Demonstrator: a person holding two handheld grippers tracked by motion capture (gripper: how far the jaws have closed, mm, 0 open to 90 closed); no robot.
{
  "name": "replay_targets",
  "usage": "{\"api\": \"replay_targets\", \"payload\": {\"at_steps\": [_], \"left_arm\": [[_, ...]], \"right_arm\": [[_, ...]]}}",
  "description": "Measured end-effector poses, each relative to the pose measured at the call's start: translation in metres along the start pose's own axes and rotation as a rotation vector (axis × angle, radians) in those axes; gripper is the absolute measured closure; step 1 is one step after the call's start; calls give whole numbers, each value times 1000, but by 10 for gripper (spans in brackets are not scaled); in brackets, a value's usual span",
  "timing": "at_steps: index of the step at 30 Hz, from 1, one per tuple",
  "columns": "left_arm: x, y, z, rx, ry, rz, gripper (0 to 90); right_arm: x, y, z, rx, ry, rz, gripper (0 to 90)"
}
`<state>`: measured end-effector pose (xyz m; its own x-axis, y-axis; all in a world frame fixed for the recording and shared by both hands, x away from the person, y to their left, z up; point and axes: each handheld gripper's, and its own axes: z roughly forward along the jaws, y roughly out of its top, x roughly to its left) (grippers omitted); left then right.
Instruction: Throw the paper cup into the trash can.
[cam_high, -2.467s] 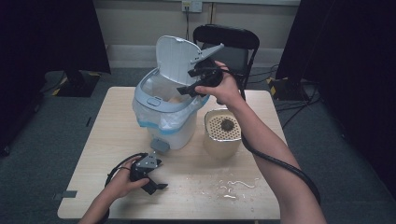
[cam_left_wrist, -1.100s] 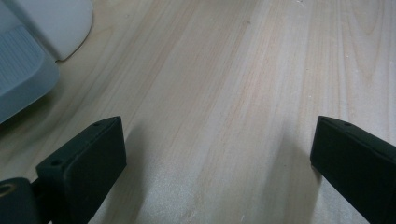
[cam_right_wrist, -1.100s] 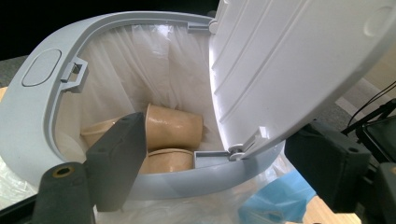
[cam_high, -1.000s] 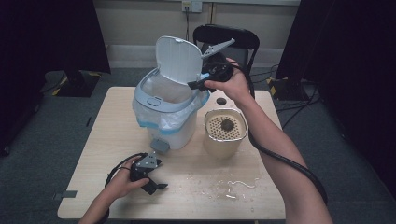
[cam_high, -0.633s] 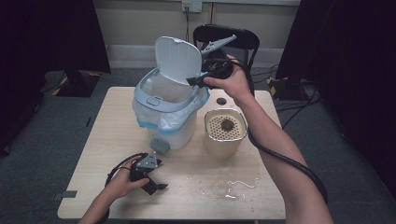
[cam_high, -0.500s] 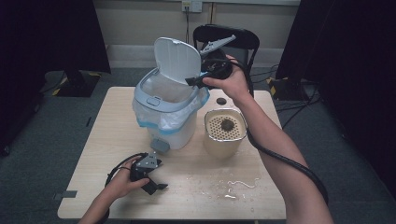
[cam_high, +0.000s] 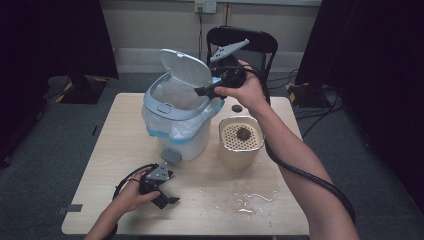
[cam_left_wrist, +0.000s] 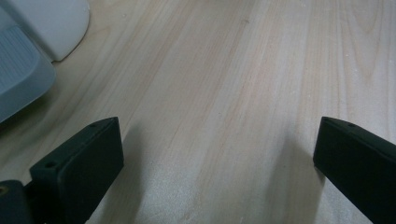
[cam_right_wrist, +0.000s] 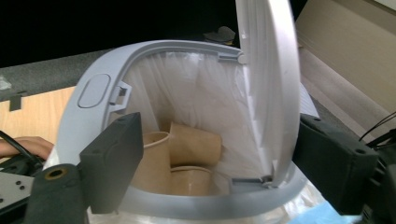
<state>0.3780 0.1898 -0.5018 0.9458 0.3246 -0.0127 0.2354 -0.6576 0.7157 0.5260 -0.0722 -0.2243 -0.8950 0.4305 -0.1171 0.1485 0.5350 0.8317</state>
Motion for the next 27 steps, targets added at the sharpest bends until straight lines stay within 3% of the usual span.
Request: {"api": "replay_targets", "payload": {"at_steps": [13, 27], "left_arm": [[0, 0, 0, -1, 2, 3, 9], [0, 0, 0, 0, 2, 3, 9]], "right_arm": [[8, -4, 6, 2, 37, -3, 224], [12, -11, 12, -9, 93, 8, 211]]}}
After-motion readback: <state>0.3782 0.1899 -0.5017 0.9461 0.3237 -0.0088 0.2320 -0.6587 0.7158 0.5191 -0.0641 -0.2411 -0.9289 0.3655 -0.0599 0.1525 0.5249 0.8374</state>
